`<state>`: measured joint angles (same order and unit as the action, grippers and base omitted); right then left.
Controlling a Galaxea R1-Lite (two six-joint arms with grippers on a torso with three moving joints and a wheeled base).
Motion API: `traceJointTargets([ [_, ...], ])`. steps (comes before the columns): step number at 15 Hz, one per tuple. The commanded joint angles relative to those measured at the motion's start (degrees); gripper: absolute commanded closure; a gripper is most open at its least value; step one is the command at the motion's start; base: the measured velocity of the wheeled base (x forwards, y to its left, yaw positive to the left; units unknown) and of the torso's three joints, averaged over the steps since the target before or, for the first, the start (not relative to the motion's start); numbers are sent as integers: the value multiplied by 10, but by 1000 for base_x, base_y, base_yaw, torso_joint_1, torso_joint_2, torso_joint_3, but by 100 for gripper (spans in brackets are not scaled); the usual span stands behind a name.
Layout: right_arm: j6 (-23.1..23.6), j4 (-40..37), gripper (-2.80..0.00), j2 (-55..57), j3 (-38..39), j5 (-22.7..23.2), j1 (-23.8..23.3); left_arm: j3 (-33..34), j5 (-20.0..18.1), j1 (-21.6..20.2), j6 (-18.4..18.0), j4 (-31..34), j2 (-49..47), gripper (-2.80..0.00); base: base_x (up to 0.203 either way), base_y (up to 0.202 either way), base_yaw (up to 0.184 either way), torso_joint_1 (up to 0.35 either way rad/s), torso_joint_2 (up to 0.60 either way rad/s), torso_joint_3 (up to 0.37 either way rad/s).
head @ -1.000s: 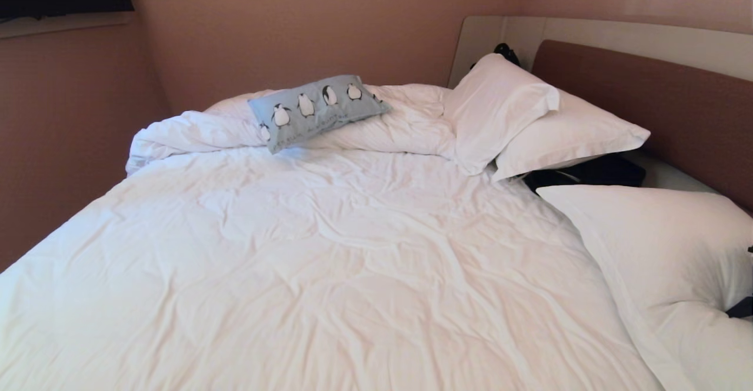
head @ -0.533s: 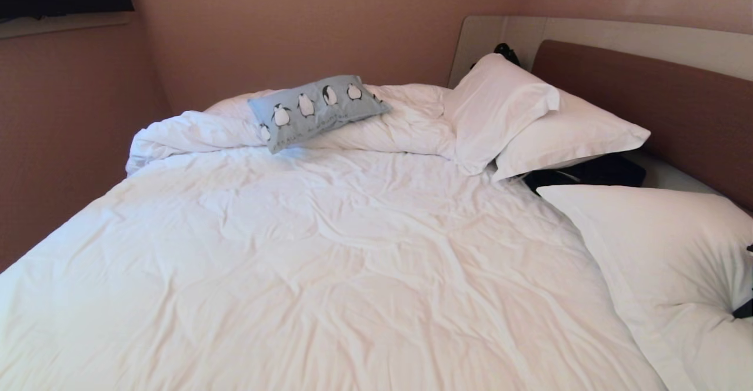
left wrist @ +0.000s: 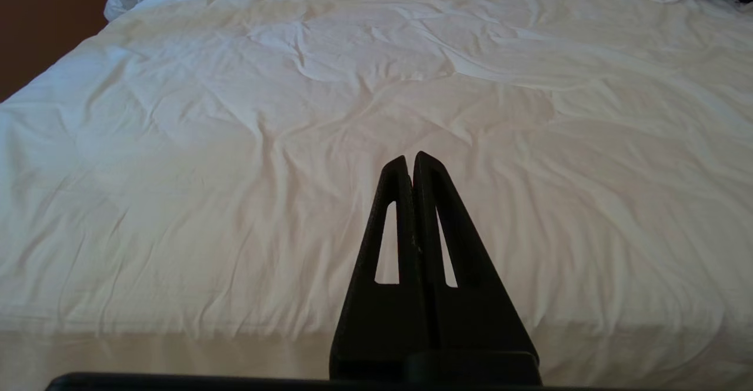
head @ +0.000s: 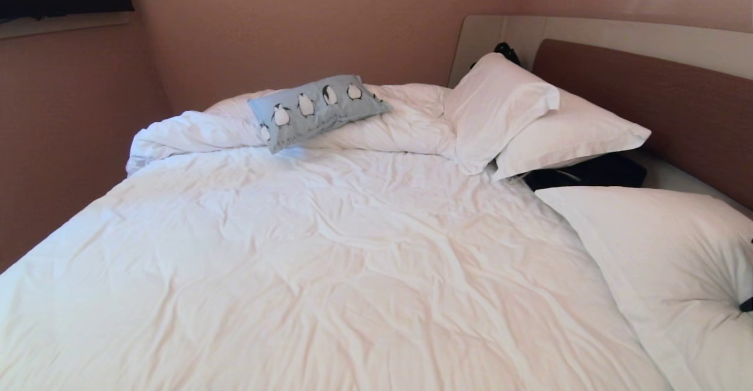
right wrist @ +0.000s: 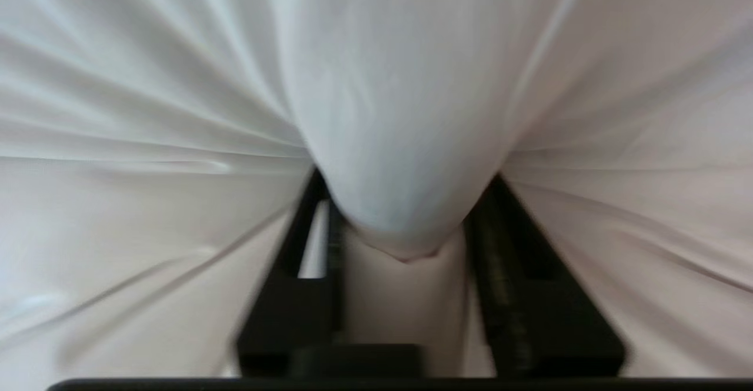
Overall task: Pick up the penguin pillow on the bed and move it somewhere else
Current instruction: Place the pillow at the bedside
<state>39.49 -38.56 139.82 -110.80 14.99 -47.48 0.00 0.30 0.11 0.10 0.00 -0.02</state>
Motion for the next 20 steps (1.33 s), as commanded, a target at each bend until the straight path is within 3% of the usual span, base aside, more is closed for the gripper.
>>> traceJointTargets([
  [1, -22, 1, 0, -29, -1, 2, 0, 1, 0, 0, 0, 0, 0, 0, 0, 0, 0, 0, 0, 0],
  [7, -97, 22, 0, -93, 0, 35, -1, 1, 0, 0, 0, 0, 0, 0, 0, 0, 0, 0, 0, 0],
  [20, -157, 26, 0, -172, 0, 68, -2, 0, 0, 0, 0, 0, 0, 0, 0, 0, 0, 0, 0, 0],
])
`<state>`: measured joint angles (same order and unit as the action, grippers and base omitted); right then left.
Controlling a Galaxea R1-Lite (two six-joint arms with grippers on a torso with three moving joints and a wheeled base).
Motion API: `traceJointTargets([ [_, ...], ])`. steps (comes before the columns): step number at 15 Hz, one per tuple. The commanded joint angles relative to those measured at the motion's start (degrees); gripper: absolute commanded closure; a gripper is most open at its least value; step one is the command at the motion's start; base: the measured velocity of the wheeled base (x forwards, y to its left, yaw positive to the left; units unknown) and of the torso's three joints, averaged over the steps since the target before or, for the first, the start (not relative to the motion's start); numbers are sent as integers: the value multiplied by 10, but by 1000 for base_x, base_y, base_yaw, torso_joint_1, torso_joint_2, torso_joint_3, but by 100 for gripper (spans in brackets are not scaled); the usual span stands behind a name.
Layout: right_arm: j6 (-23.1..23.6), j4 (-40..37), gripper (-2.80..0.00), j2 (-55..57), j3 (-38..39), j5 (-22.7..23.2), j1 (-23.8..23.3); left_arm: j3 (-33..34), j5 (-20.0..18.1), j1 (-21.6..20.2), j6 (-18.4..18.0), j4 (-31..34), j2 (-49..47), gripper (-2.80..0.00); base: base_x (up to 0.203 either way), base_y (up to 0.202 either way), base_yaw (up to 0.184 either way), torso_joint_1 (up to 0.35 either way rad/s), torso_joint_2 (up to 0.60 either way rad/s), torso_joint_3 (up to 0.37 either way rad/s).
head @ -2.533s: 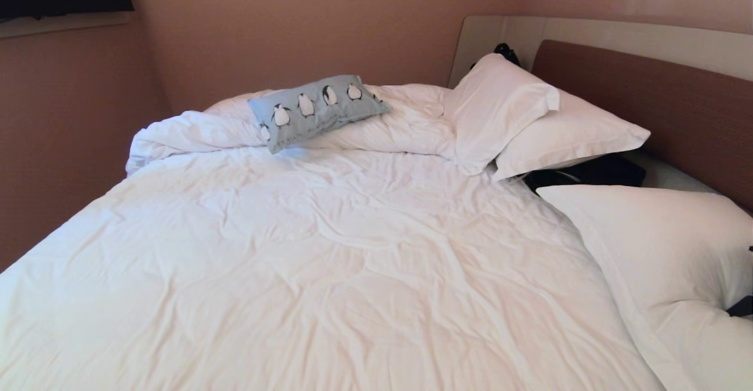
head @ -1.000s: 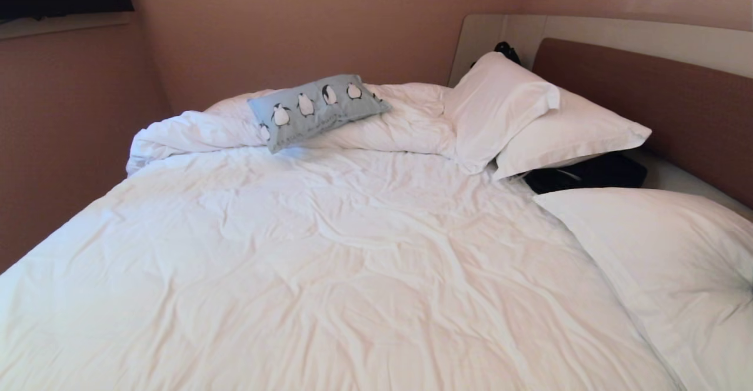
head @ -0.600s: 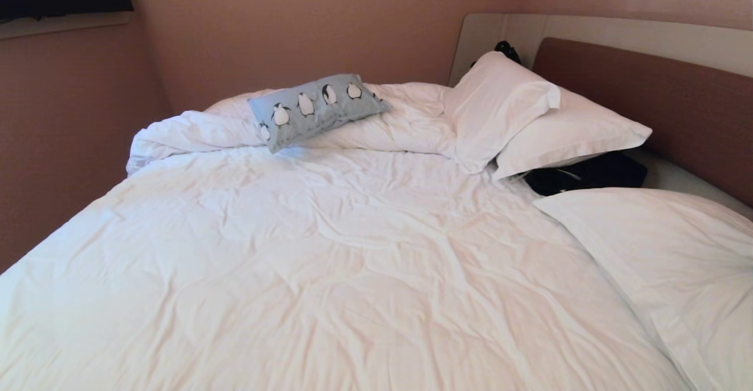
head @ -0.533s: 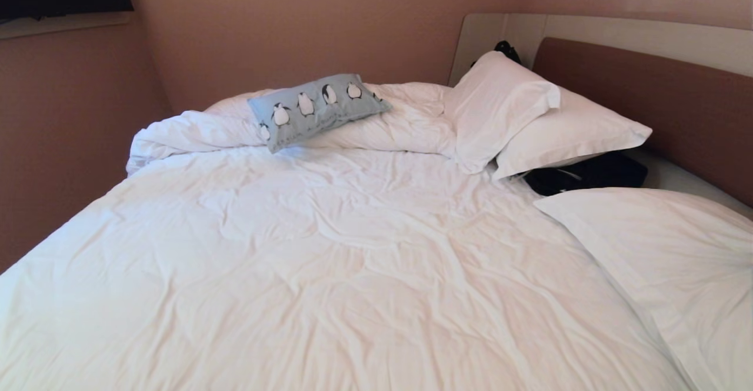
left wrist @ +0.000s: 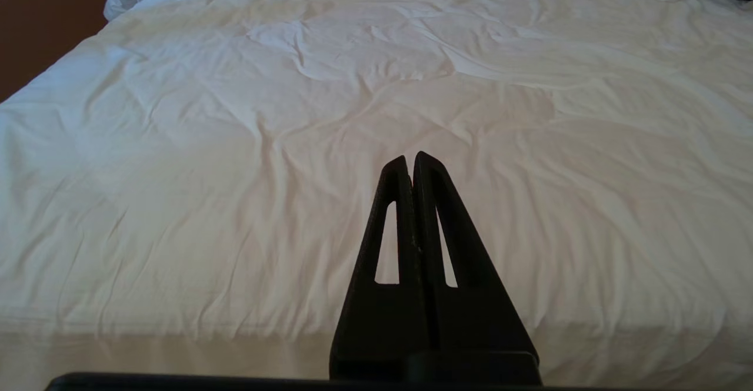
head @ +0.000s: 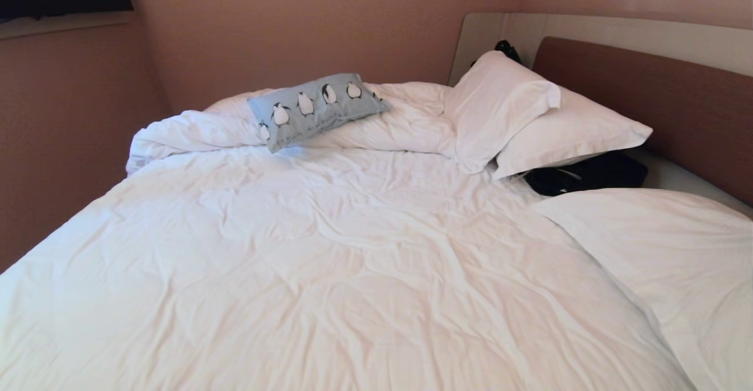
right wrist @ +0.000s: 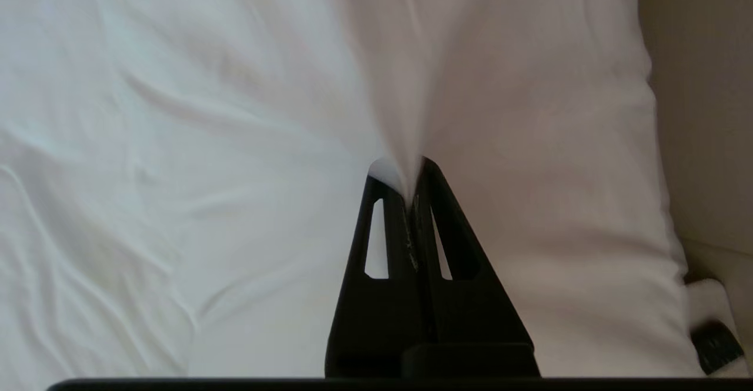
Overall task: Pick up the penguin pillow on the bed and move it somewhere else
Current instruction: Place the pillow at the bedside
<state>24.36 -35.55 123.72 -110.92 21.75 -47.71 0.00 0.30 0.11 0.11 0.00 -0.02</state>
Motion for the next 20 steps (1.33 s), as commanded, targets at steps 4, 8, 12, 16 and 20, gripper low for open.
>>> traceJointTargets([
  [4, -35, 19, 0, -17, 1, 0, 0, 1, 0, 0, 0, 0, 0, 0, 0, 0, 0, 0, 0, 0],
  [8, -35, 20, 0, -12, 1, -2, 0, 0, 0, 0, 0, 0, 0, 0, 0, 0, 0, 0, 0, 0],
  [12, 10, 18, 0, 17, 1, -7, -5, 1, 0, 0, 1, 0, 0, 0, 0, 0, 0, 0, 0, 0],
  [16, 41, -37, 0, 0, 0, -12, -7, 1, 0, 0, 0, 0, 0, 0, 0, 0, 0, 0, 0, 0],
  [20, 87, -86, -280, -15, 0, -12, -7, 0, 0, 0, 1, 0, 0, 0, 0, 0, 0, 0, 0, 0],
])
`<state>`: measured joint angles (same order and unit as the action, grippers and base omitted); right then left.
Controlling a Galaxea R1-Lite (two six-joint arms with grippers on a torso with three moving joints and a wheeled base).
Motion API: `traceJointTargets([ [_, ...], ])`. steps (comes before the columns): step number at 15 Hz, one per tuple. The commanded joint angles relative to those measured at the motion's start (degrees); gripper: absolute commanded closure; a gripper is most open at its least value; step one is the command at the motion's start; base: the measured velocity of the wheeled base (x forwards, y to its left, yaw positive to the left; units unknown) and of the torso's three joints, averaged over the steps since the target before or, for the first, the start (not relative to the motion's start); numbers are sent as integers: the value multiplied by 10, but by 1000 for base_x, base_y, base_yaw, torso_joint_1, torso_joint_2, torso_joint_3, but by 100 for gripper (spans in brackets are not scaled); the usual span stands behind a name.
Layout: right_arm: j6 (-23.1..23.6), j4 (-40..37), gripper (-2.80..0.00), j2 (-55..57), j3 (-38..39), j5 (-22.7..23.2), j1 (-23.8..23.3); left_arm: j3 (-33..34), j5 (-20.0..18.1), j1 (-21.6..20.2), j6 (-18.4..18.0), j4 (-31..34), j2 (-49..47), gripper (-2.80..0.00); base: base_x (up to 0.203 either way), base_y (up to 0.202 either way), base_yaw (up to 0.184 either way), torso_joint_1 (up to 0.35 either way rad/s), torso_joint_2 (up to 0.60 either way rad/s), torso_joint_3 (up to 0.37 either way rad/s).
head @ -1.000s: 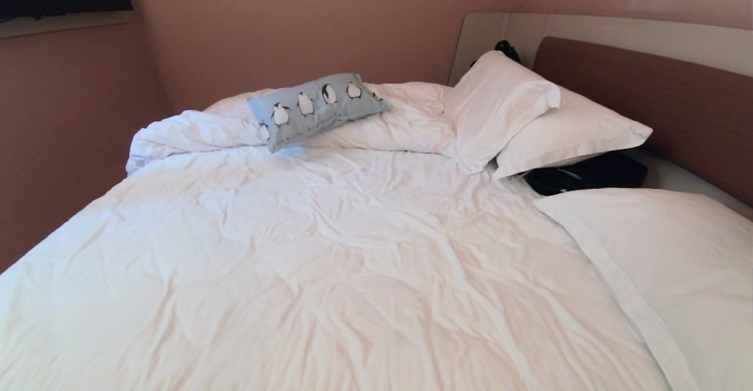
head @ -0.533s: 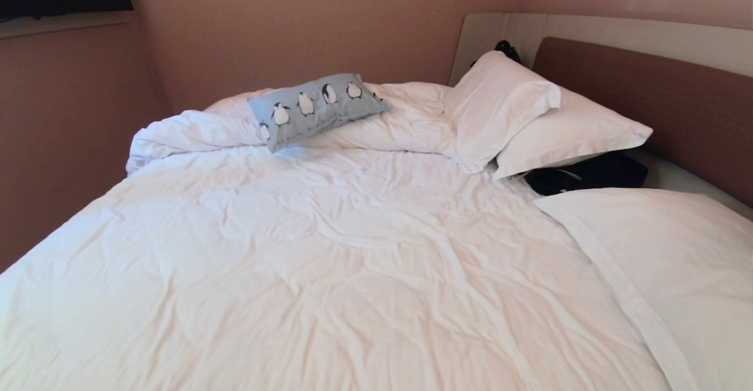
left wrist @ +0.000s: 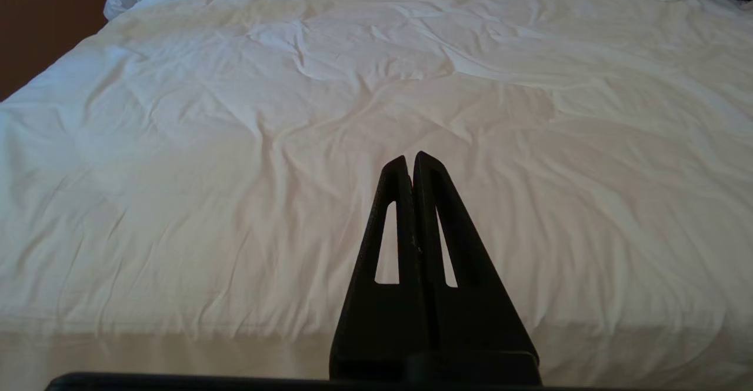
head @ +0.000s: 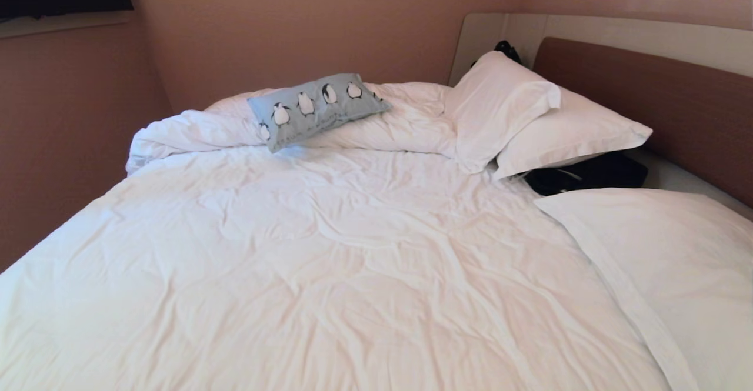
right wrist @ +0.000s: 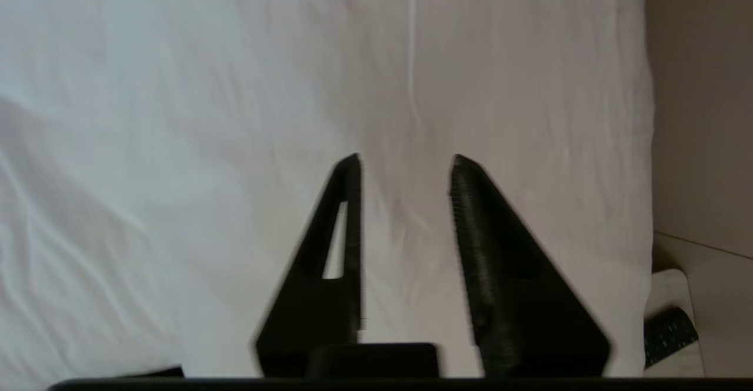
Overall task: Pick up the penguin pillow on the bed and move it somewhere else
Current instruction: Place the pillow at the bedside
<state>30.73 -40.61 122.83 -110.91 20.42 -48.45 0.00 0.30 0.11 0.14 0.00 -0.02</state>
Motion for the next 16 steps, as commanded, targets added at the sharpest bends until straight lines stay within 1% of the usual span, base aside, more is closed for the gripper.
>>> traceJointTargets([
  [1, 19, -33, -280, -8, 0, 2, 0, 1, 0, 0, 0, 0, 0, 0, 0, 0, 0, 0, 0, 0],
  [2, 13, -30, -280, -12, 0, 3, 1, 0, 0, 0, -1, 0, 0, 0, 0, 0, 0, 0, 0, 0],
  [4, -32, -24, -280, -26, 0, 2, 3, 1, 0, 0, 0, 0, 0, 0, 0, 0, 0, 0, 0, 0],
  [5, -46, -21, -280, -33, 0, -1, 5, 0, 0, 0, 0, 0, 0, 0, 0, 0, 0, 0, 0, 0],
  [10, -73, -18, -280, -44, 0, -61, 25, 0, 0, 0, -1, 0, 0, 0, 0, 0, 0, 0, 0, 0],
  [13, -79, -19, -280, -34, -1, -74, 46, 0, 0, 0, 0, 0, 0, 0, 0, 0, 0, 0, 0, 0],
  [16, -145, 5, -280, -36, -1, -81, 81, 1, 0, 0, 0, 0, 0, 0, 0, 0, 0, 0, 0, 0],
])
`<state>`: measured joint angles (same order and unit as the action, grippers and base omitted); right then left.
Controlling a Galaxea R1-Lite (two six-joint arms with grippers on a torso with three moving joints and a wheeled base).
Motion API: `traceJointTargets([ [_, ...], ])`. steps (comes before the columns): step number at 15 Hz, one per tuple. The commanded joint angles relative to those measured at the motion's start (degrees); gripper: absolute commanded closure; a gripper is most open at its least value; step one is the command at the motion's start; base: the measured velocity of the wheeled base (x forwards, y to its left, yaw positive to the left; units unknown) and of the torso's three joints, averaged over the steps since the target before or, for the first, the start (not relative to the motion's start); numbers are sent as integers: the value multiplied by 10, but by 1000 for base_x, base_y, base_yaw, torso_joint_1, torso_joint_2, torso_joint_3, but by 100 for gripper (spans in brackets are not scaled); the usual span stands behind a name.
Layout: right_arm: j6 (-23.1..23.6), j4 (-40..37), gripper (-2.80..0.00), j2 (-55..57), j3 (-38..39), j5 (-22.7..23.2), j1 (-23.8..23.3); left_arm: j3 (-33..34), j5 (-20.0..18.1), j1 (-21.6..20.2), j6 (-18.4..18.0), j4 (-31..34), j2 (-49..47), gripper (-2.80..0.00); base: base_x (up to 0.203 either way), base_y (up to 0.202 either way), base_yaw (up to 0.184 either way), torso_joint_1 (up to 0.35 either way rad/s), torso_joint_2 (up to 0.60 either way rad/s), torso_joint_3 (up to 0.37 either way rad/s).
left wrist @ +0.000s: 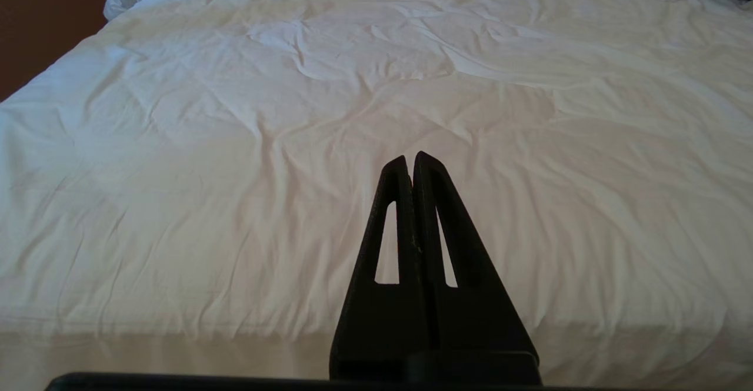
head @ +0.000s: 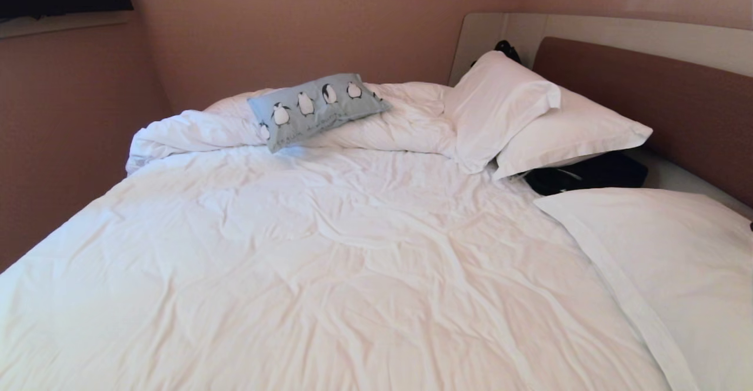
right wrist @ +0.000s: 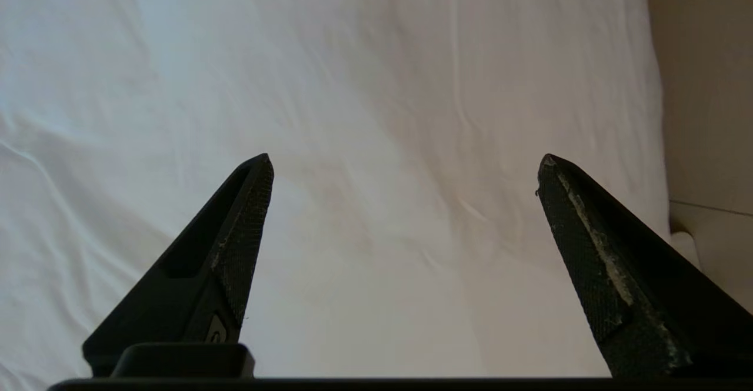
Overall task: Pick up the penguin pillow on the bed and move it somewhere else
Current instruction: Place the pillow at the bedside
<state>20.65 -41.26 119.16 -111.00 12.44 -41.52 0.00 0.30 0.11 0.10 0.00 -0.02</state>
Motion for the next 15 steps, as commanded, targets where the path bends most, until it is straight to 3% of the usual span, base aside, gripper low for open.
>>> traceJointTargets([
  [1, -67, 20, -280, -2, 0, -12, 24, 1, 0, 0, 0, 0, 0, 0, 0, 0, 0, 0, 0, 0],
  [4, -116, 39, -280, -4, 0, -68, 64, 0, 0, 0, 0, 0, 0, 0, 0, 0, 0, 0, 0, 0],
  [6, -128, 35, -280, -4, 1, -74, 76, 1, 0, 0, 1, 0, 0, 0, 0, 0, 0, 0, 0, 0],
  [11, -62, -10, -280, 3, 0, -76, 66, 0, 0, 0, 0, 0, 0, 0, 0, 0, 0, 0, 0, 0],
  [15, -60, -2, -280, 15, 1, -72, 57, 0, 0, 0, 1, 0, 0, 0, 0, 0, 0, 0, 0, 0],
])
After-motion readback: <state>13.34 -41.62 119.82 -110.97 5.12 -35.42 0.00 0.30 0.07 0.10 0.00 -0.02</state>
